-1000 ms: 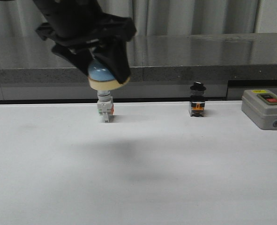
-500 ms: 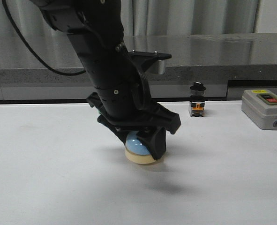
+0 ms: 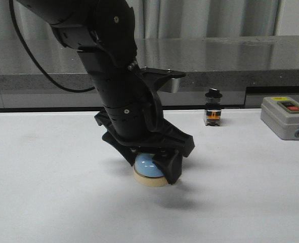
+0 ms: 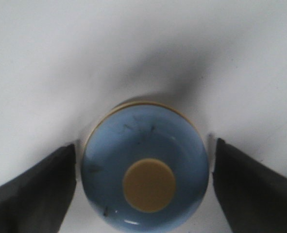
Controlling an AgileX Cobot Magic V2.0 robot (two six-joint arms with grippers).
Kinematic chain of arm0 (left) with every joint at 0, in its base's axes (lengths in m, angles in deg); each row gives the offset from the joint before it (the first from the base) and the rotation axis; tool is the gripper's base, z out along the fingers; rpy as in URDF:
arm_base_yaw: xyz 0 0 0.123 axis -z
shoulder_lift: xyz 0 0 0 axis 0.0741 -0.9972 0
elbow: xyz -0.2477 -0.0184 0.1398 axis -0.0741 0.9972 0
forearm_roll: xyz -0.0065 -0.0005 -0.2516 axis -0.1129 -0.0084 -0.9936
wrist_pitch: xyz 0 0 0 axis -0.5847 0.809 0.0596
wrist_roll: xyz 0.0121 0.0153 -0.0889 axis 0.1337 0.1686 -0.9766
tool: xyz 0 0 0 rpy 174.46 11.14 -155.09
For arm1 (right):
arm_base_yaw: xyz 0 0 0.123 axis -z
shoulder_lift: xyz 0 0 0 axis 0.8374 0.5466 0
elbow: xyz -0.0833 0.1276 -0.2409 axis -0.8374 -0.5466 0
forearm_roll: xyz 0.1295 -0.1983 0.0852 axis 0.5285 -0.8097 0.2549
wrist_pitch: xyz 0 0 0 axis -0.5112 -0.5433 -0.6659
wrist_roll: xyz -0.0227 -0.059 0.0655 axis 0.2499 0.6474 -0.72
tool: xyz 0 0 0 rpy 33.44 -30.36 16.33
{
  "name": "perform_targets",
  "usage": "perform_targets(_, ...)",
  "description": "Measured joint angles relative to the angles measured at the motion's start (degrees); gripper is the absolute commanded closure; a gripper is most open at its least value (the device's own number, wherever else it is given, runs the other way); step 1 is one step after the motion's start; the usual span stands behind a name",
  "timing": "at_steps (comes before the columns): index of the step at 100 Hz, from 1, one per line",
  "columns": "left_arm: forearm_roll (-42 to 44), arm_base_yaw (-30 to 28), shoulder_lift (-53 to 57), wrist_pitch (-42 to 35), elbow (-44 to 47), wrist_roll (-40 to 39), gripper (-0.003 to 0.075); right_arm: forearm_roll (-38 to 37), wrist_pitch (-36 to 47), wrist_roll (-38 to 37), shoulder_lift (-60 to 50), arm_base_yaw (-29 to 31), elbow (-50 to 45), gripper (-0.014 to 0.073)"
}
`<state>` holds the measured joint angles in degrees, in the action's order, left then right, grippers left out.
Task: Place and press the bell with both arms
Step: 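Set the bell down and open the left gripper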
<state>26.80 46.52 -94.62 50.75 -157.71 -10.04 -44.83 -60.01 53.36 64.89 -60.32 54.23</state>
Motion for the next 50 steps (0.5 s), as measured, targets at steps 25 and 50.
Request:
perform_targets(25, -0.20, 0.00, 0.74, 0.59, 0.00, 0.00, 0.0056, 0.00, 0.00, 0.00, 0.00, 0.00, 0.00, 0.0654)
perform_targets(50, -0.20, -0.24, 8.17, 2.34, 0.00, 0.00, 0.0059, 0.00, 0.00, 0.00, 0.00, 0.00, 0.00, 0.0654)
